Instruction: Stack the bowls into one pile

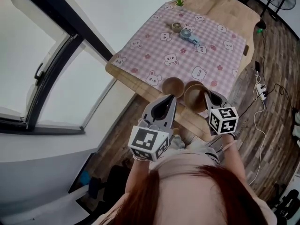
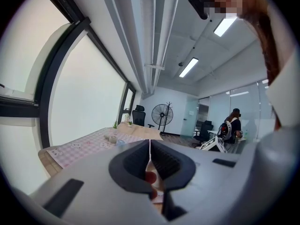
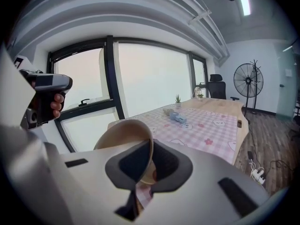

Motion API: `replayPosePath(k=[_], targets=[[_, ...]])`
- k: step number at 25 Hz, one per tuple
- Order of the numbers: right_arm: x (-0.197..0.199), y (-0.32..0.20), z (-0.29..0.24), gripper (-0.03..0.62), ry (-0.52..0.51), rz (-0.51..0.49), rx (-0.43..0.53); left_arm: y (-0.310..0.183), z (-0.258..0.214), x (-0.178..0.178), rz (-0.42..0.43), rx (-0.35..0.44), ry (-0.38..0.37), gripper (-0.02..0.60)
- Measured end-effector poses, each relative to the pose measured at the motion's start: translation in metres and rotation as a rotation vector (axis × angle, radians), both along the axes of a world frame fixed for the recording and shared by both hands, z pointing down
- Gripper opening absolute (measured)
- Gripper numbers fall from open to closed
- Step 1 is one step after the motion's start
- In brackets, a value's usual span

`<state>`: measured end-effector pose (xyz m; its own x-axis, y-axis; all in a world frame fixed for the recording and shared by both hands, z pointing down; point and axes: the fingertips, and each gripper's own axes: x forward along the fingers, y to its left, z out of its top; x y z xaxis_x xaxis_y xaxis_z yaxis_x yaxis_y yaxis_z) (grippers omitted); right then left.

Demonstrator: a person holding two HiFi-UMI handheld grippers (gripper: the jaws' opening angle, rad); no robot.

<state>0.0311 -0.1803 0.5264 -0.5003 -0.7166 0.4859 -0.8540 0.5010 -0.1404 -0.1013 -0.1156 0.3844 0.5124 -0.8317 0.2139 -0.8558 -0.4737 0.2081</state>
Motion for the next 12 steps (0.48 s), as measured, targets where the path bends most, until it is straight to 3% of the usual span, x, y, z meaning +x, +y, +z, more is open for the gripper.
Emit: replayPosePath(k=[12], targets=[[-0.049, -0.005, 0.002, 0.014, 0.023, -0.045, -0.002, 0.003, 0.000, -0.021, 0.016, 0.001, 0.020, 0.012]])
